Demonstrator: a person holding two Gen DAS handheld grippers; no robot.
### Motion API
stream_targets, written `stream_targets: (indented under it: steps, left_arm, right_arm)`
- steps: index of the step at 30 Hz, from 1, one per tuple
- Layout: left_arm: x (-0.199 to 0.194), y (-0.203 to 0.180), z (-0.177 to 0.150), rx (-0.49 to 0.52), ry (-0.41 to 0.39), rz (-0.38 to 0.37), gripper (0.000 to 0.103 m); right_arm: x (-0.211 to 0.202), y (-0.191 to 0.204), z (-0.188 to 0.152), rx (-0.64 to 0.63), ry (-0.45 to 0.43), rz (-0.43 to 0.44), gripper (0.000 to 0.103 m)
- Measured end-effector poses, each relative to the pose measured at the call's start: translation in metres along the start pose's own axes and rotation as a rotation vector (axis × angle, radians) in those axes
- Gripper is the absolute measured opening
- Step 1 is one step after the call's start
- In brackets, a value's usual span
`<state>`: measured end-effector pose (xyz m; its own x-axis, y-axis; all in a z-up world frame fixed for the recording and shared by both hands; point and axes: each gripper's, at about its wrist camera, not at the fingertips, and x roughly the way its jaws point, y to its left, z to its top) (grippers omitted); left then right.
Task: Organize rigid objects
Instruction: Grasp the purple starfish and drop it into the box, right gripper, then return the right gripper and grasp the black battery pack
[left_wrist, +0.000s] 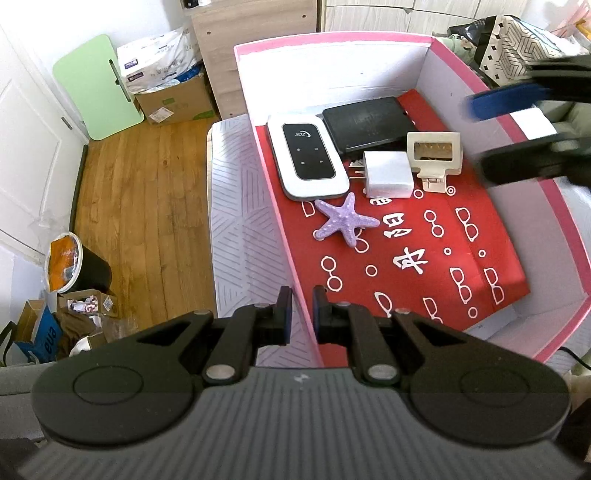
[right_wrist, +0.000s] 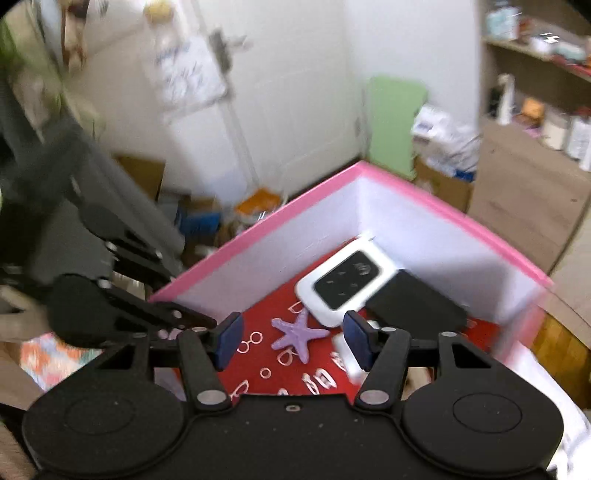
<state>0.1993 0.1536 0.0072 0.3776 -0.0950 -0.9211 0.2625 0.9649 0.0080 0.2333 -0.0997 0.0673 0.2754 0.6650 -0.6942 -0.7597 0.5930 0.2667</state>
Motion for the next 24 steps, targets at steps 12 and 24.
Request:
stream_targets:
  steps: [12, 24]
  left_arm:
    - [-0.001, 0.001, 0.000, -0.011, -0.003, 0.001, 0.009]
    - [-0.002, 0.002, 0.000, -0.012, -0.004, -0.004, 0.009]
  right_arm:
    - [-0.081, -0.019, -0.100, 0.150, -0.117, -0.259, 0.065]
    - [-0.029, -0.029, -0.162, 0.231, -0.134, -0.422, 0.070]
